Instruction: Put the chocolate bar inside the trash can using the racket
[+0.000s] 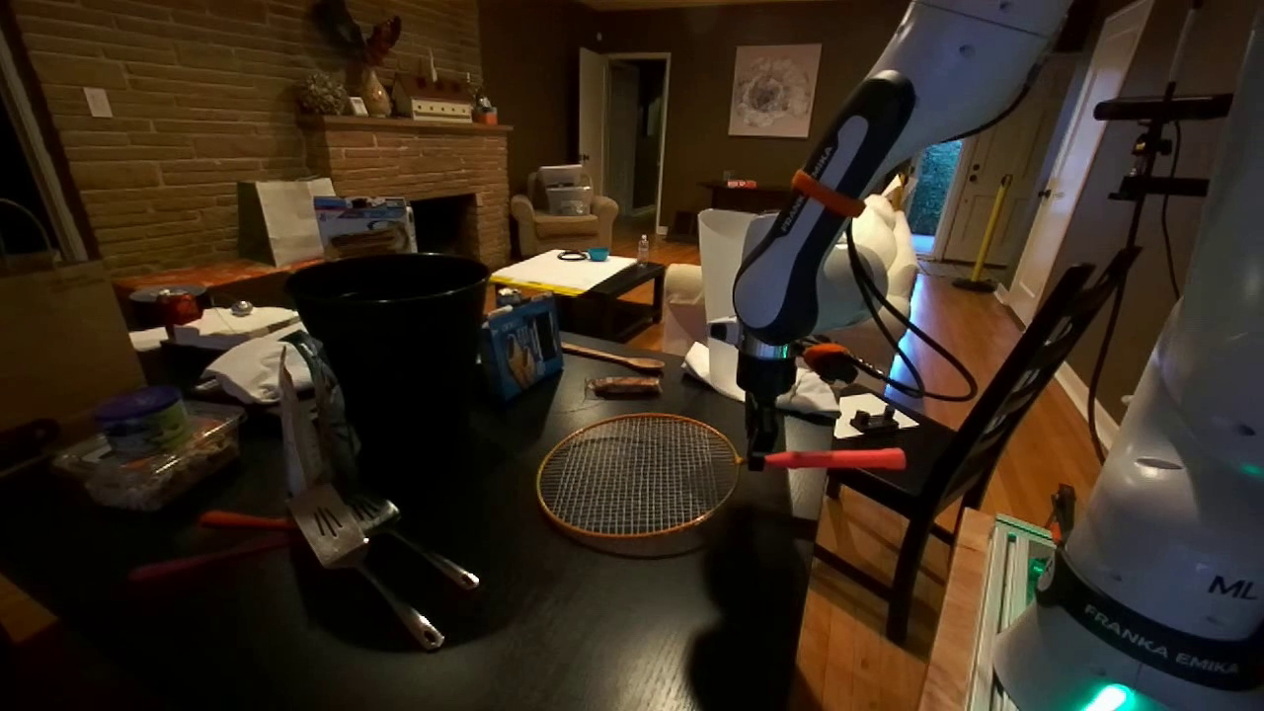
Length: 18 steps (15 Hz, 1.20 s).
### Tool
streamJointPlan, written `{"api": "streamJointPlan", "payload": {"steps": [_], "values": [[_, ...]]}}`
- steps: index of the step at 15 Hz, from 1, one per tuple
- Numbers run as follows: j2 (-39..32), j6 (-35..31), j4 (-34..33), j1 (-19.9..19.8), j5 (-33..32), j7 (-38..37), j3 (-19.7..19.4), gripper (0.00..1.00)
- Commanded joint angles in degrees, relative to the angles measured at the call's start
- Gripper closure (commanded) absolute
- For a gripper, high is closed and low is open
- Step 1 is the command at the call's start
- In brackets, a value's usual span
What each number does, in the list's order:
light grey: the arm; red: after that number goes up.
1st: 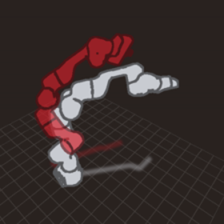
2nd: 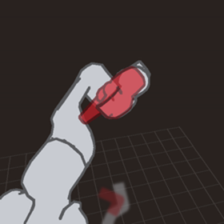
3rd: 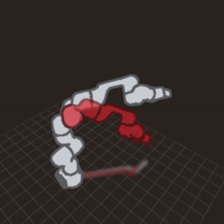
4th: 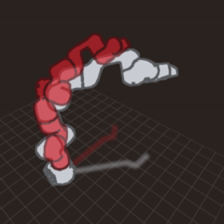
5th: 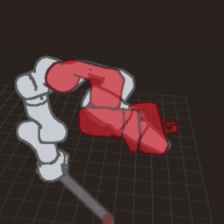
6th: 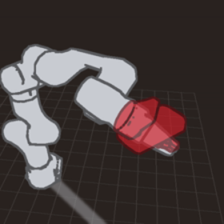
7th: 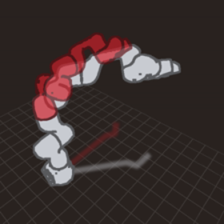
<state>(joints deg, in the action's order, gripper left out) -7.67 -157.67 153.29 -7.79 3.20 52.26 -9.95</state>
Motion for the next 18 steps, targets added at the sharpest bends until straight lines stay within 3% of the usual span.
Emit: {"api": "streamJointPlan", "payload": {"steps": [1, 18], "values": [[-3.2, -1.3, -1.4, -2.2, -1.3, -0.1, 1.8, 0.96], [-7.0, -3.1, -1.7, -3.3, -5.5, -4.6, 2.6, 0.96]]}}
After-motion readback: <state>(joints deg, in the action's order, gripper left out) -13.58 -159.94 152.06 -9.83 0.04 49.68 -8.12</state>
